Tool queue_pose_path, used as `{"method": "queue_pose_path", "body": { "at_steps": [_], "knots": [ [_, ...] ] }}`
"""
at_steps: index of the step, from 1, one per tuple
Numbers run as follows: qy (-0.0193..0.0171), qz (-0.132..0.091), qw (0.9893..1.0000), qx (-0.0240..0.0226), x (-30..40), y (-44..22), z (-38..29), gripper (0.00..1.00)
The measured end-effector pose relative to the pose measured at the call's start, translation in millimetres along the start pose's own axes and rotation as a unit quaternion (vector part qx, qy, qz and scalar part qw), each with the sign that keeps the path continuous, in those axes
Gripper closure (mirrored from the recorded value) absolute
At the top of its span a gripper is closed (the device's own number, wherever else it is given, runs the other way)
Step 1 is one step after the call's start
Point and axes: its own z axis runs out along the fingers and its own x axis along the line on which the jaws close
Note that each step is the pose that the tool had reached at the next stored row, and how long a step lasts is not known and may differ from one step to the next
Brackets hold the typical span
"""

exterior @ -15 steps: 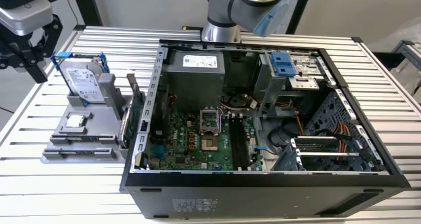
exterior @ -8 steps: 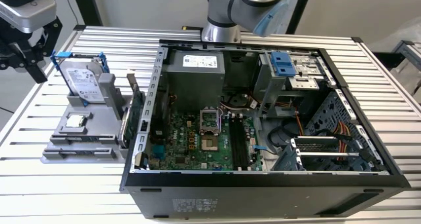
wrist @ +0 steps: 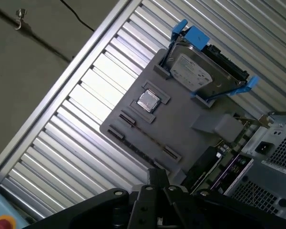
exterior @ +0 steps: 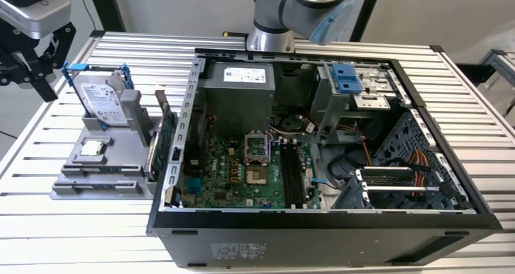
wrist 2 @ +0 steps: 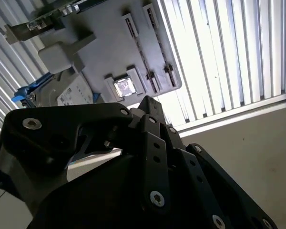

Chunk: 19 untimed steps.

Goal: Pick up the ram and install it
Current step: 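Pick up the ram and move it above insertion slot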

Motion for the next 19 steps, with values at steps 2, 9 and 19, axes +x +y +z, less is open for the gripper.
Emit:
{"method": "queue_pose_path", "body": {
  "at_steps": [2, 9, 19],
  "knots": [
    [0.0, 0.0, 1.0, 0.0, 0.0, 0.0, 0.0, 1.0],
    [0.0002, -0.004, 1.0, -0.0001, 0.0, 0.0, 0.0, 1.0],
    [0.0021, -0.043, 0.9991, -0.0008, 0.0, 0.0, 0.0, 1.0]
  ]
}}
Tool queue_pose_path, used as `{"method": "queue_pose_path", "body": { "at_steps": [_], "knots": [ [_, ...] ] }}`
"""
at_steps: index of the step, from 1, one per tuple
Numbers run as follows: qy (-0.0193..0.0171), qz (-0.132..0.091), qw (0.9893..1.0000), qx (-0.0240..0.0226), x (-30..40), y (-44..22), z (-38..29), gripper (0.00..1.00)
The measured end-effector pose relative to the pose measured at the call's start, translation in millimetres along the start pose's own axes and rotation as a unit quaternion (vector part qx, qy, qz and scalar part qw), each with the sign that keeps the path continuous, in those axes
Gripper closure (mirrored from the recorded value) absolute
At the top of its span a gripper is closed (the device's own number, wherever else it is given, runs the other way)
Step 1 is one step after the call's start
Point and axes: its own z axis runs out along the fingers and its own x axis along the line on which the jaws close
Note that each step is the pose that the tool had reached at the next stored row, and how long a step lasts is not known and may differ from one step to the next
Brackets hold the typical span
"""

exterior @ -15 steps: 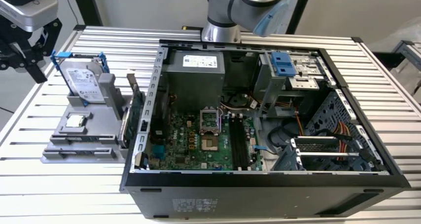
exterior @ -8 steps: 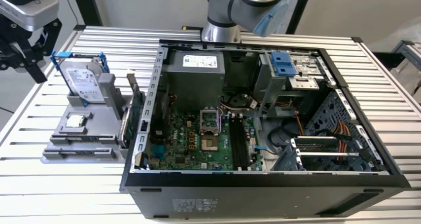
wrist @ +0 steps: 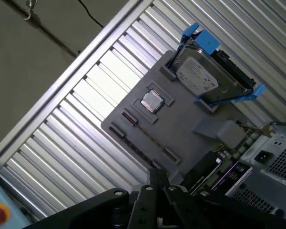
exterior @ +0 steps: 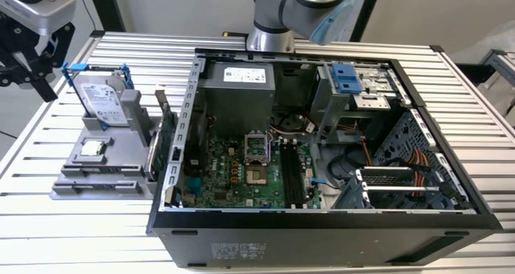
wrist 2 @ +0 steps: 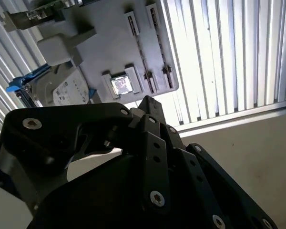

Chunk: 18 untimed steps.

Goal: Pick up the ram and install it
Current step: 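Pick up the ram and move it above insertion slot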

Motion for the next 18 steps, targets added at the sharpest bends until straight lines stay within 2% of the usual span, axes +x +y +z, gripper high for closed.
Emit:
{"method": "queue_pose_path", "body": {
  "at_steps": [9, 18],
  "knots": [
    [0.0017, -0.035, 0.9994, -0.0007, 0.0, 0.0, 0.0, 1.0],
    [0.0034, -0.07, 0.9975, -0.0013, 0.0, 0.0, 0.0, 1.0]
  ]
}}
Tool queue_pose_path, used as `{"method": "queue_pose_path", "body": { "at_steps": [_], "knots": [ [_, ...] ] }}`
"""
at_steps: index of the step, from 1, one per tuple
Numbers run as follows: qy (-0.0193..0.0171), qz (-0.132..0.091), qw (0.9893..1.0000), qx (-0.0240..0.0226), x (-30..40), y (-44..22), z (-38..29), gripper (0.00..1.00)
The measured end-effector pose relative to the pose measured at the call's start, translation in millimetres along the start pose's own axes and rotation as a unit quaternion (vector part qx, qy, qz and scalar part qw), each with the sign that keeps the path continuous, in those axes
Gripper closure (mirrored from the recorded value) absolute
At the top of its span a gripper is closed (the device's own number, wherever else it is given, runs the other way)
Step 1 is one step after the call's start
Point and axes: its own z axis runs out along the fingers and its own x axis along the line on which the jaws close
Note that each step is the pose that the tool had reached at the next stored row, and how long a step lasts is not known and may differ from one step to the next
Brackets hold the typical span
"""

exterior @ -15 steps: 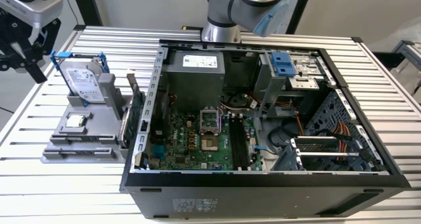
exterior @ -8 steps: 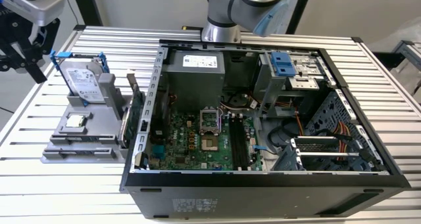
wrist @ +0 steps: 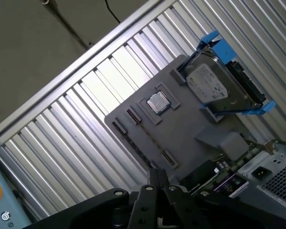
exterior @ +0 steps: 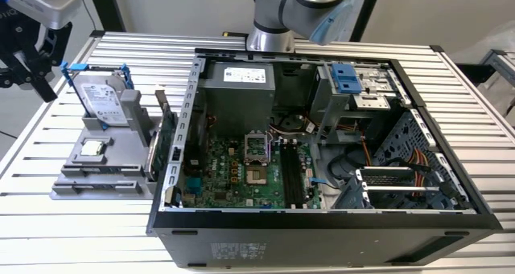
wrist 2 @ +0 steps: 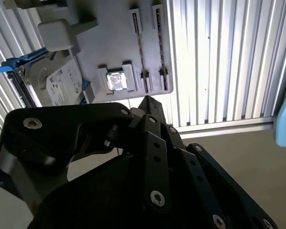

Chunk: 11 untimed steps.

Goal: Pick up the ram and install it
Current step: 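Pick up the ram and move it above insertion slot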

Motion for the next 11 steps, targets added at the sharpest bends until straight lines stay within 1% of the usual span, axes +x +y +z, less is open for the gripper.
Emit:
{"method": "queue_pose_path", "body": {
  "at_steps": [6, 11],
  "knots": [
    [0.0011, -0.022, 0.9997, -0.0004, 0.0, 0.0, 0.0, 1.0],
    [0.0021, -0.042, 0.9991, -0.0008, 0.0, 0.0, 0.0, 1.0]
  ]
}}
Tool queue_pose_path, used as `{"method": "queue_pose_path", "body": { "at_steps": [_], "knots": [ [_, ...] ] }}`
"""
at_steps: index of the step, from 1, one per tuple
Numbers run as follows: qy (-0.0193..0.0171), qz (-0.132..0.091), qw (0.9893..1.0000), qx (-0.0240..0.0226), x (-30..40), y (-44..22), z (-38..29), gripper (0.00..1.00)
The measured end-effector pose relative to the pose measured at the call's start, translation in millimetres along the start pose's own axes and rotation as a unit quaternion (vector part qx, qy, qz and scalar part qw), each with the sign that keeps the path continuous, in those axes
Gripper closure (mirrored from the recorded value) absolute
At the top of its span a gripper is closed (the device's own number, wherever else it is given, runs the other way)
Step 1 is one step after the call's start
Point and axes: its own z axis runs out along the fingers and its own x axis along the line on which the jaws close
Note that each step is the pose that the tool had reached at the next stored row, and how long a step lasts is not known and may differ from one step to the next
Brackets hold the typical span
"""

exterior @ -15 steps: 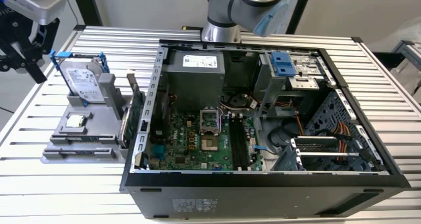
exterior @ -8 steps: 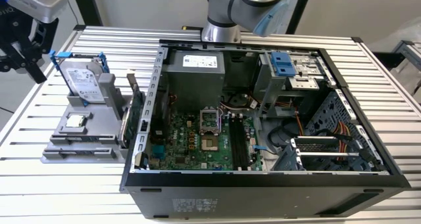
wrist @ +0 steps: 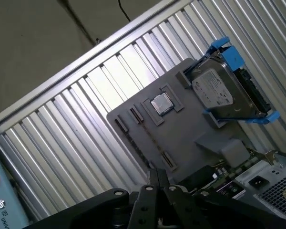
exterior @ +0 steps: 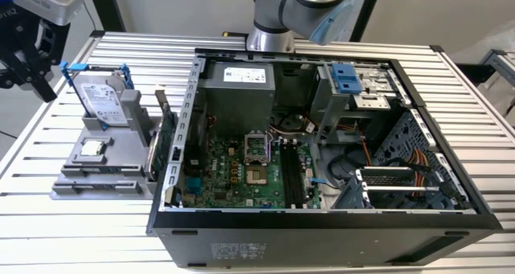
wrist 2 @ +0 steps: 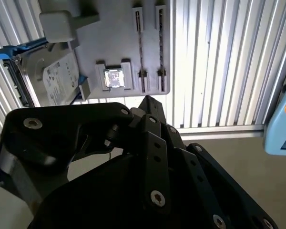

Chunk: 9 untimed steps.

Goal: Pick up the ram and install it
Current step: 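Pick up the ram and move it above insertion slot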

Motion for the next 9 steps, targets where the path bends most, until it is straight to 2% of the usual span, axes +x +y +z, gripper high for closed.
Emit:
{"method": "queue_pose_path", "body": {
  "at_steps": [9],
  "knots": [
    [0.0017, -0.034, 0.9994, -0.0006, 0.0, 0.0, 0.0, 1.0]
  ]
}}
